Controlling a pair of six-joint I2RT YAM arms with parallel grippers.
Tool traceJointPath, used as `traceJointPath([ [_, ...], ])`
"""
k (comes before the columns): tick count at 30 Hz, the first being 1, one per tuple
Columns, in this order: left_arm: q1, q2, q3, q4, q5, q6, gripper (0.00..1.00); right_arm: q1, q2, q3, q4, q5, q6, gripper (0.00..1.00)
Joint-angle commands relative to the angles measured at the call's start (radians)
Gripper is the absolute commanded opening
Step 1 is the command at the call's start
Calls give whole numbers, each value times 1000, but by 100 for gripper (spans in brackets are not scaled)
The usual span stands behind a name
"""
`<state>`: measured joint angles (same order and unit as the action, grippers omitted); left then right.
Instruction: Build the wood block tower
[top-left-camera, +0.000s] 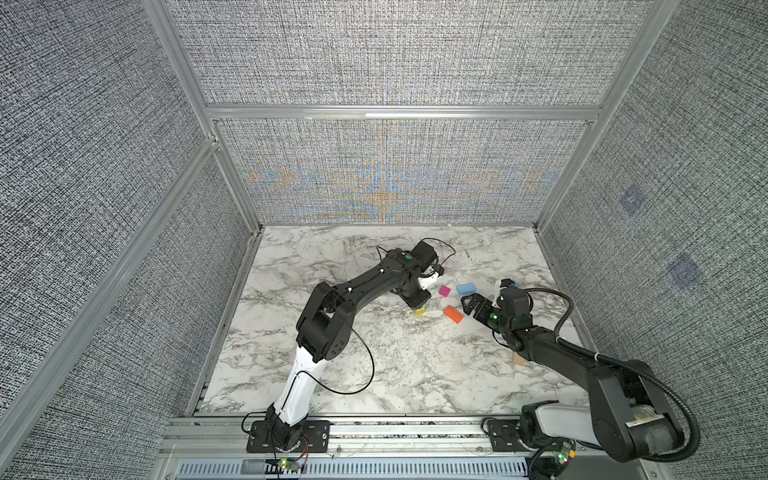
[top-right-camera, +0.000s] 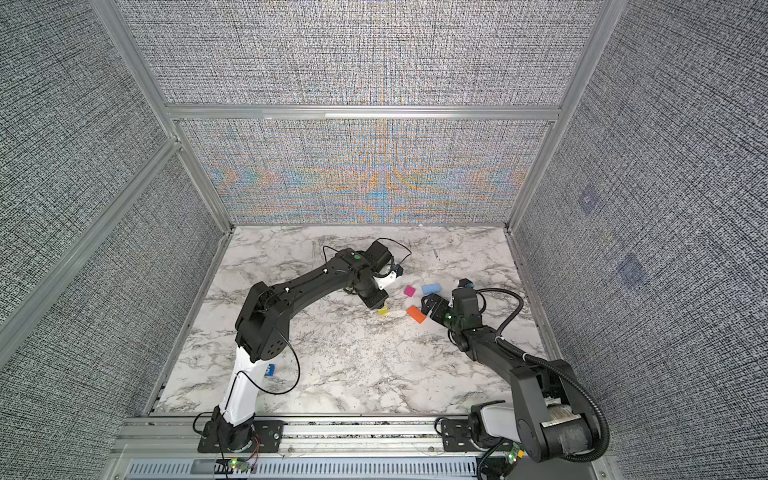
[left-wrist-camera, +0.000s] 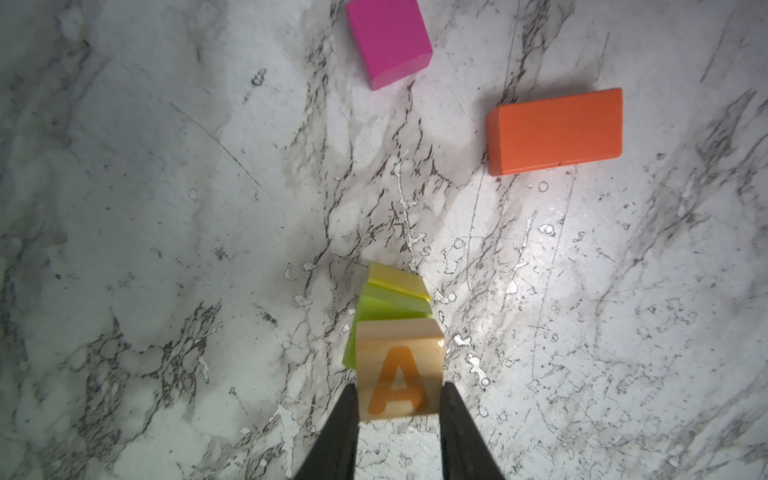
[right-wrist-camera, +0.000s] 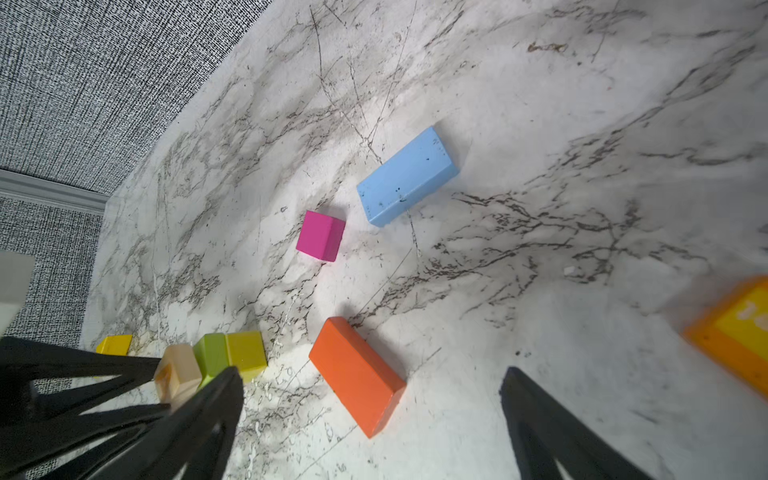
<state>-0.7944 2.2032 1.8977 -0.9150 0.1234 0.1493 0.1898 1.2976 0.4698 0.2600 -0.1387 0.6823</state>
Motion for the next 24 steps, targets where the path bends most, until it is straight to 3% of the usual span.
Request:
traceJointPath([
  [1, 4, 7, 8, 5, 5, 6, 38, -2, 0, 3, 25, -5, -1, 99],
  [22, 4, -78, -15, -2, 1, -9, 59, -6, -36, 19, -31, -23, -23, 98],
  [23, 4, -94, -25, 4, -6, -13, 61, -5, -42, 28, -48, -20, -30, 98],
  [24, 4, -116, -36, 16, -13, -19, 72, -5, -44, 44, -75, -16, -38, 99],
])
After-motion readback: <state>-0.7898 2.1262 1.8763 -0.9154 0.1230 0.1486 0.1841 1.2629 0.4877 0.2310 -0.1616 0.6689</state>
